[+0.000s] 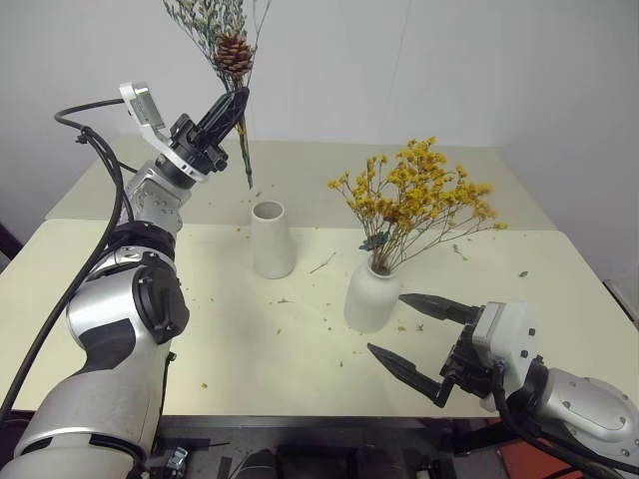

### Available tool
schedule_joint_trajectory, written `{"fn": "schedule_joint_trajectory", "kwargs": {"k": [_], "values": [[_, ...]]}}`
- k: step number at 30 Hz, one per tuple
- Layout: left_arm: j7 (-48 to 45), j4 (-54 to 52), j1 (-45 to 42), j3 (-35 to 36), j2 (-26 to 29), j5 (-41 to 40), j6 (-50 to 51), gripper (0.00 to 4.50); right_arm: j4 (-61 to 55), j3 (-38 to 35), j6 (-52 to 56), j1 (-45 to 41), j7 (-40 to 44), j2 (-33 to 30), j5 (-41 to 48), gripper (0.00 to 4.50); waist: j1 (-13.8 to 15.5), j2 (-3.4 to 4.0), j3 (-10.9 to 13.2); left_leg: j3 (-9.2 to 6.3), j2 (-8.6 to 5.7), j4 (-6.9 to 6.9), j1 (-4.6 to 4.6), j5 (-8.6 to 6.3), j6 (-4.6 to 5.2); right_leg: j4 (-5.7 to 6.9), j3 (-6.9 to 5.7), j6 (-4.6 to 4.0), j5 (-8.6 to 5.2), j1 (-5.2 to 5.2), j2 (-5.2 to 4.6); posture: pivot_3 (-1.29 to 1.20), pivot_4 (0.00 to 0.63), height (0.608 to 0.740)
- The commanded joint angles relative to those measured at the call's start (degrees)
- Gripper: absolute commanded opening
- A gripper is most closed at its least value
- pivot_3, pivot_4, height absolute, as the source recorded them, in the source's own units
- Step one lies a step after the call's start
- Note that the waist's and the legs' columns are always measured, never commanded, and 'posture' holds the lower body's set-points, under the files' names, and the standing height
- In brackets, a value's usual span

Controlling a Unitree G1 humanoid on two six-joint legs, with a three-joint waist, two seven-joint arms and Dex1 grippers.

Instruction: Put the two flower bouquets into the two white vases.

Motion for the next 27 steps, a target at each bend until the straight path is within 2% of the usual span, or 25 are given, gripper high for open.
{"fn": "schedule_joint_trajectory", "kwargs": {"k": [1,27], "values": [[1.48,0.12,0.29,1.18,0.03,0.01,1.14,0.02,-2.62,0.29,0.24,-0.46,-1.21,0.54,0.11,4.5,0.0,0.0,0.0,0.0,0.0,0.0,0.0,0.0,0.0,0.0,0.0,0.0,0.0,0.0,0.0,0.0,0.15,0.74],[7.11,0.38,4.33,2.81,-2.77,2.6,-3.51,0.02,-3.65,0.2,-2.83,4.26,-2.31,-1.08,-0.3,4.5,0.02,-0.01,0.0,0.0,0.0,0.03,0.02,0.0,0.0,0.03,0.0,0.0,0.01,0.02,0.0,0.0,0.15,0.74]]}}
